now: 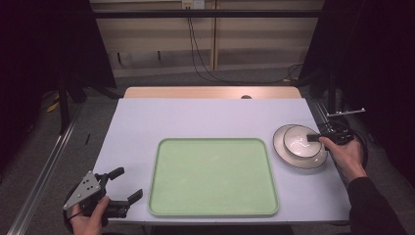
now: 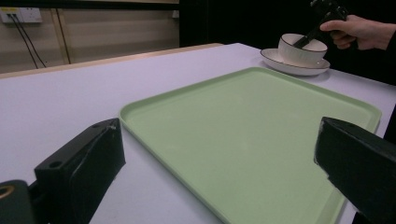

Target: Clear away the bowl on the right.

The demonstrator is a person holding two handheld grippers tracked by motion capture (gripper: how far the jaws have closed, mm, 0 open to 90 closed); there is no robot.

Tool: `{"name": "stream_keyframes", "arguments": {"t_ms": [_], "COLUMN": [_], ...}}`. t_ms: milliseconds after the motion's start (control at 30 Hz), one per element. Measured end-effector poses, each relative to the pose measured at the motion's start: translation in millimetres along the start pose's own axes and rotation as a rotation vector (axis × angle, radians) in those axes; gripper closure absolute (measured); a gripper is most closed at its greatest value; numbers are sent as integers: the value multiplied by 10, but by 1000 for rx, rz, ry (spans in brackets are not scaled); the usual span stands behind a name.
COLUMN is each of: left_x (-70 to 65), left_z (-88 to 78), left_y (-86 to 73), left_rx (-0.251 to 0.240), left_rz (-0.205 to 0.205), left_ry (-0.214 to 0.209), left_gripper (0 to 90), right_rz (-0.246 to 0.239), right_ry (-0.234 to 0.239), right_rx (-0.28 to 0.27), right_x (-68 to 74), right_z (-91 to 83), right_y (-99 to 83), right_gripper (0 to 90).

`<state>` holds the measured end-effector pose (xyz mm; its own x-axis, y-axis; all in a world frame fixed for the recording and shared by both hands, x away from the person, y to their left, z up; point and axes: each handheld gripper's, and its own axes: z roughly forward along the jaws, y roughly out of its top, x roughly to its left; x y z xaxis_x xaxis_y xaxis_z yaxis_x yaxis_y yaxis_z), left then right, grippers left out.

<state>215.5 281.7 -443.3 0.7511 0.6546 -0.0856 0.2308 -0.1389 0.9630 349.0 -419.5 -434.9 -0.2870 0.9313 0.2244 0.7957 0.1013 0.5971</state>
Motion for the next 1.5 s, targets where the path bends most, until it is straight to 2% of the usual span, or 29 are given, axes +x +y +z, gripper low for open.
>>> {"name": "stream_keyframes", "arguments": {"t_ms": [400,767,900,933,1033,1233,1500], "left_x": [4,4,4,13,12,10,11], "left_z": [-1,-1,-1,-6,-5,-6,-7], "left_y": [-2,2,2,3,3,2,5], "left_rx": [-4,-6,-8,-3,-5,-3,-6], "left_rz": [-2,2,0,10,8,5,8], "left_ry": [-6,-3,-8,-8,-8,-6,-7], "left_gripper": [16,16,16,17,16,16,17], "right_rz": [8,19,16,19,3,6,3], "right_ry": [12,46,42,44,50,62,74], "right_rx": [-20,-68,-76,-80,-69,-73,-71], "right_x": [-3,-14,-13,-8,-17,-21,43], "right_z": [-65,-191,-211,-215,-205,-256,-315], "right_y": [2,-46,-65,-76,-111,-150,-199], "right_gripper": [826,826,826,826,826,826,825]}}
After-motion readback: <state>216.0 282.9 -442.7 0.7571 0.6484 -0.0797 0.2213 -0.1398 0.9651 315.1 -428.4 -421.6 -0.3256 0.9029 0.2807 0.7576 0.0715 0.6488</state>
